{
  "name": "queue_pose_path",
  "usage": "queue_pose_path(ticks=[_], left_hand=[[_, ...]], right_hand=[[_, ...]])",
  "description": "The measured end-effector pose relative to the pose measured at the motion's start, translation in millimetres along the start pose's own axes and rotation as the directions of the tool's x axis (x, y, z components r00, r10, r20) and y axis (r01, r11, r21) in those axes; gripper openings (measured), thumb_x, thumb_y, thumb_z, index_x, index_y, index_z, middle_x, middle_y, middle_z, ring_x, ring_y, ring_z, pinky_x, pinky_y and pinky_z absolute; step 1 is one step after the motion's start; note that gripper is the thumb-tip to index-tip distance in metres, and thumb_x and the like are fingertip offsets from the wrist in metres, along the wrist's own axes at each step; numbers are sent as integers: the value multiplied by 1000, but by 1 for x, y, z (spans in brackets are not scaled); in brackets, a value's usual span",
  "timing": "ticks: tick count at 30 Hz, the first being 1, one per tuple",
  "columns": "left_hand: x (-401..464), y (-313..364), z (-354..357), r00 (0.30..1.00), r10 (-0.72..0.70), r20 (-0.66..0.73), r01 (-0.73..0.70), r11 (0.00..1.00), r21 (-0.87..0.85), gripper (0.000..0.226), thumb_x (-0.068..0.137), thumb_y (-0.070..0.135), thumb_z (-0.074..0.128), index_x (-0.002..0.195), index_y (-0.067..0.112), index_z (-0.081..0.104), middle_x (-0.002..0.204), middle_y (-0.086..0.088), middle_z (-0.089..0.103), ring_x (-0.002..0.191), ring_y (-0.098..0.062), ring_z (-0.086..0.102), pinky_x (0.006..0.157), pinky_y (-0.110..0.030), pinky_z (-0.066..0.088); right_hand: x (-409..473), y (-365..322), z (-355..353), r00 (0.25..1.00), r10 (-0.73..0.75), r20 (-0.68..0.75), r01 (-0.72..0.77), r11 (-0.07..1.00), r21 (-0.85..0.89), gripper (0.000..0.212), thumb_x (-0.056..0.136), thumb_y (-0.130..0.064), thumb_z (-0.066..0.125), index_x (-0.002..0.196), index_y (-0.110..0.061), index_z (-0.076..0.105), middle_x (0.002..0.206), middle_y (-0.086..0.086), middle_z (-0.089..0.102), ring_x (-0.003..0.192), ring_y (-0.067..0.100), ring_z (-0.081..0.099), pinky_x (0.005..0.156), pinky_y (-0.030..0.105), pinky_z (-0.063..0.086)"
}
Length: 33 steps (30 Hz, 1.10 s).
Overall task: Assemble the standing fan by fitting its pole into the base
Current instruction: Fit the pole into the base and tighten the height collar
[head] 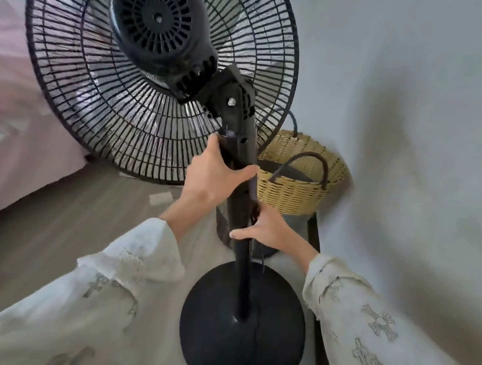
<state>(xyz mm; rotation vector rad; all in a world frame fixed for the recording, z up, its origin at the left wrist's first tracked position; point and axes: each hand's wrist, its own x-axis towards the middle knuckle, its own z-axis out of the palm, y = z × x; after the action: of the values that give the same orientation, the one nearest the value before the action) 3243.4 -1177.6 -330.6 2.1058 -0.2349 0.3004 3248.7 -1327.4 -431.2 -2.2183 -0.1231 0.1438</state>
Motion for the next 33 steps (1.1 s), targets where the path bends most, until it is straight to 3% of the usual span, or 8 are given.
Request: queue_pose_path(ticks=[4, 7, 11, 15, 18, 22, 28, 33], left_hand=[[-6, 17, 30, 999, -12, 46, 8, 997, 73, 57, 68, 52, 72, 105, 22, 42, 102, 3, 66, 95, -23, 64, 82, -41, 54], [-11, 31, 57, 995, 2, 100, -18, 988, 153, 57, 71, 53, 69, 106, 20, 39, 105, -3, 68, 95, -29, 65, 78, -46, 55], [-10, 47, 89, 995, 72, 69, -84, 977, 194, 53, 75, 52, 66, 106, 19, 36, 98, -2, 67, 85, -27, 64, 65, -35, 47], [-9, 45, 92, 996, 67, 52, -77, 971, 225, 55, 75, 53, 66, 104, 19, 35, 97, -2, 66, 83, -26, 65, 64, -39, 52], [-9, 37, 83, 998, 54, 29, -59, 978, 198, 55, 72, 56, 66, 99, 22, 33, 99, -2, 65, 86, -26, 65, 72, -46, 56], [-11, 22, 77, 999, 45, -23, -40, 985, 168, 52, 72, 57, 65, 94, 23, 32, 94, 2, 64, 80, -22, 64, 67, -43, 55], [-16, 8, 75, 992, 50, 115, -48, 999, -23, 43, 84, 40, 61, 116, 22, 37, 115, -1, 61, 100, -20, 62, 84, -43, 53], [-1, -5, 72, 974, 90, 209, -62, 989, -136, 48, 85, 31, 63, 126, 22, 40, 112, 1, 60, 97, -13, 59, 82, -26, 49]], right_hand=[[-8, 25, -17, 998, 45, 41, -47, 997, 63, 71, 63, -28, 84, 125, -14, 51, 122, 3, 62, 111, 18, 57, 98, 34, 46], [-15, 47, -30, 992, 116, 53, -120, 989, 81, 67, 65, -28, 83, 123, -14, 53, 119, 1, 64, 112, 18, 58, 98, 34, 45], [-17, 64, -45, 994, 106, 34, -109, 986, 129, 50, 66, -28, 82, 109, -22, 57, 102, -10, 63, 99, 11, 58, 80, 19, 43], [-18, 67, -43, 994, 109, 20, -110, 980, 165, 47, 66, -27, 82, 106, -21, 57, 103, -5, 64, 101, 15, 60, 86, 27, 45], [-15, 64, -37, 996, 91, 23, -93, 986, 141, 52, 66, -30, 82, 110, -18, 57, 106, -4, 65, 101, 15, 59, 88, 26, 44], [-16, 64, -25, 993, 117, -12, -114, 982, 153, 52, 65, -40, 81, 105, -27, 50, 87, -23, 56, 82, 0, 51, 61, 6, 35], [-17, 64, -25, 991, 133, -32, -128, 984, 124, 61, 66, -40, 80, 116, -21, 51, 105, -10, 60, 95, 8, 54, 66, 6, 38], [-20, 63, -11, 974, 144, -173, -117, 981, 156, 60, 70, -34, 79, 117, -16, 46, 111, -4, 61, 108, 16, 58, 88, 25, 45]])
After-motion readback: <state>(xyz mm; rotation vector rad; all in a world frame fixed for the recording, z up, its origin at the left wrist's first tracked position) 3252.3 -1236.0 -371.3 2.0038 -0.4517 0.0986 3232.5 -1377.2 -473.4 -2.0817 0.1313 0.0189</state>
